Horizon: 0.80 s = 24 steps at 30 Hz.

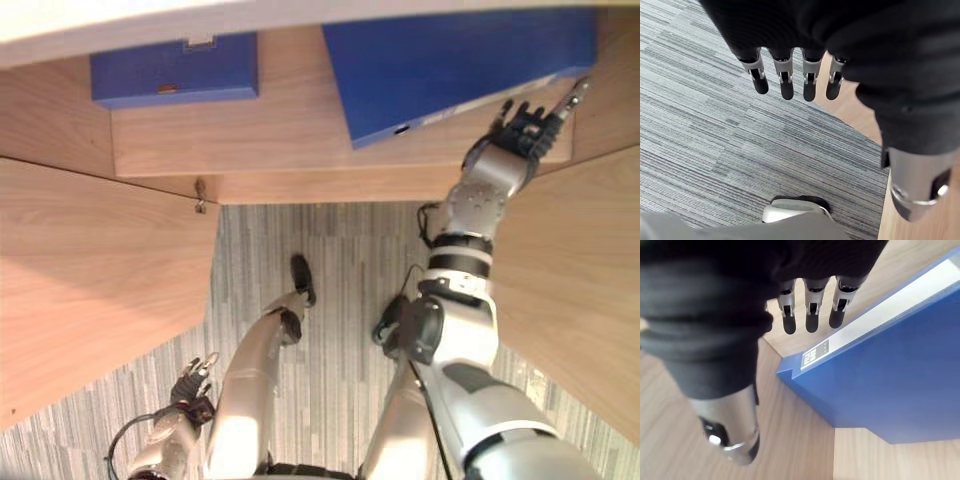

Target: Walk over to the cabinet, pick up the folder, carry it to the office cabinet, place the folder inside the office cabinet, then close the office cabinet door

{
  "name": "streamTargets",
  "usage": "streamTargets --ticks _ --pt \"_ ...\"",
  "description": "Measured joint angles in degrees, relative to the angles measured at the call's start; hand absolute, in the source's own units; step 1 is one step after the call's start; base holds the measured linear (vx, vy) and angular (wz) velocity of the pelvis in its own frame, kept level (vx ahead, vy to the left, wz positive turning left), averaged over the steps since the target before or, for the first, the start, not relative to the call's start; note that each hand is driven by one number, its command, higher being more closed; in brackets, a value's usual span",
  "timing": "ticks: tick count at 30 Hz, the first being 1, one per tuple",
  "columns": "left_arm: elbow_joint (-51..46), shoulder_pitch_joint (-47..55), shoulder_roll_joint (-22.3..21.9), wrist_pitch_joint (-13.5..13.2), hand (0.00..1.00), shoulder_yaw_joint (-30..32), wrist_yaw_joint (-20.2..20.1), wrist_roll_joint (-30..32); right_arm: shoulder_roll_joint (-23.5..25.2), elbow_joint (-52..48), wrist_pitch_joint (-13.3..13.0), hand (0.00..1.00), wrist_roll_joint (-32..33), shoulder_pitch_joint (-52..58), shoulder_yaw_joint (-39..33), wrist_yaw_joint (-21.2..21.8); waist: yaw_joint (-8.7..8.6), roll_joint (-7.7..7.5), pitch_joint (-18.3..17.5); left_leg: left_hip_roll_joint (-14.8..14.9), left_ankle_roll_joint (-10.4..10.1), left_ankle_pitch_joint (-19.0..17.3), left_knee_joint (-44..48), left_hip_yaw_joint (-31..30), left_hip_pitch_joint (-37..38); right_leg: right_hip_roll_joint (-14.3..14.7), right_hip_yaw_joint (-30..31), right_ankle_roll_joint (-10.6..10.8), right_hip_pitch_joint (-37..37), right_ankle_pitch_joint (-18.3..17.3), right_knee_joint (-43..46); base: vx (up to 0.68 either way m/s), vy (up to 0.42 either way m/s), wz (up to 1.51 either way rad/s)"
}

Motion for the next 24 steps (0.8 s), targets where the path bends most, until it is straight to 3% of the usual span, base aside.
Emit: streamTargets --ticks 9,17,24 --pt "0.1 -0.6 -0.1 0.0 0.00 -0.7 -0.2 0.0 -0.5 3.0 1.5 0.00 0.1 1.0 1.2 2.5 -0.14 -0.07 -0.6 -0.2 0.1 1.0 -2.7 0.3 2.1 0.8 -0.2 0.2 1.7 0.5 -2.6 0.05 0.001 -0.02" --pt "0.2 -1.7 -0.1 0.0 0.00 -1.6 -0.2 -0.1 0.3 3.7 4.0 0.00 -0.3 5.3 9.9 4.0 -0.48 -0.07 -1.5 -0.2 -0.2 1.0 -3.5 0.3 3.5 1.2 -0.3 0.3 3.2 0.6 -3.6 0.05 0.004 -0.02" --pt "0.3 -2.6 -0.1 0.0 0.00 -2.4 -0.4 -0.2 3.3 3.5 7.7 0.00 -4.6 10.6 18.8 6.2 -0.94 -0.06 -1.9 0.0 -0.6 1.5 -5.2 0.6 3.9 2.1 -0.3 0.3 3.4 1.6 -5.6 0.03 0.007 -0.04"
